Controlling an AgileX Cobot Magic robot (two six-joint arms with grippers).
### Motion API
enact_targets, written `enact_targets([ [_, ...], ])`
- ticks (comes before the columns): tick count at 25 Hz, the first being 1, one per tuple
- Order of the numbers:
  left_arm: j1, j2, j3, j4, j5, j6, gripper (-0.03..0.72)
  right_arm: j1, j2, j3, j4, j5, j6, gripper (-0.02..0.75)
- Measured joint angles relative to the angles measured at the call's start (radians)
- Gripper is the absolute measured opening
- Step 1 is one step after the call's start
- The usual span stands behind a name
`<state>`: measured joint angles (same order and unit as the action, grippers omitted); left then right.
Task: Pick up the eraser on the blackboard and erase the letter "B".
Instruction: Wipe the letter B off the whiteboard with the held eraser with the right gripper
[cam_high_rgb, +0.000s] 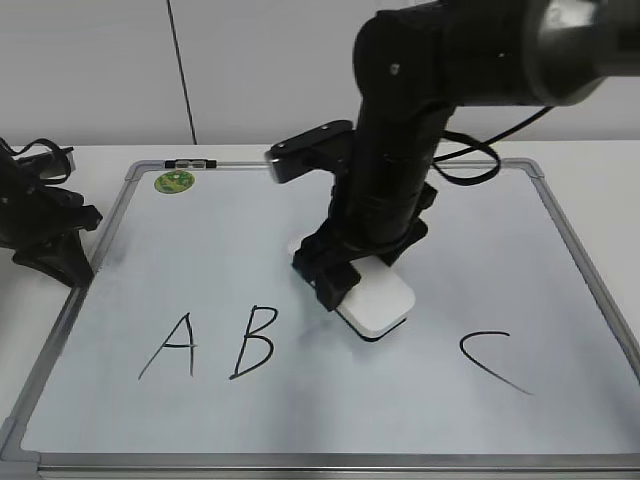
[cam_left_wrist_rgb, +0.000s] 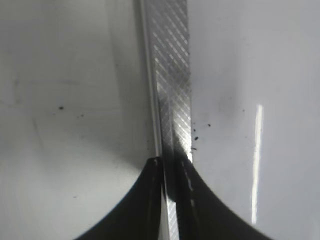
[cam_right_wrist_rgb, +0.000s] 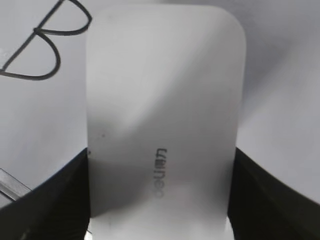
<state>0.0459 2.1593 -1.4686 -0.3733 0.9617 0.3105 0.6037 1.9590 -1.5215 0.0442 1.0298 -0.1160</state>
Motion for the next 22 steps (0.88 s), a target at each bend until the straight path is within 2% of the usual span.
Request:
enact_targets([
  [9,0.000,0.000,0.000,0.000,0.000,0.000,0.035,0.072,0.155,-0.132,0.002,0.054,-0.056,0.541],
  [22,0.000,0.000,0.000,-0.002,0.000,0.000,0.035,0.075,0.308,-0.305,-0.035,0.094,-0.086,0.540],
])
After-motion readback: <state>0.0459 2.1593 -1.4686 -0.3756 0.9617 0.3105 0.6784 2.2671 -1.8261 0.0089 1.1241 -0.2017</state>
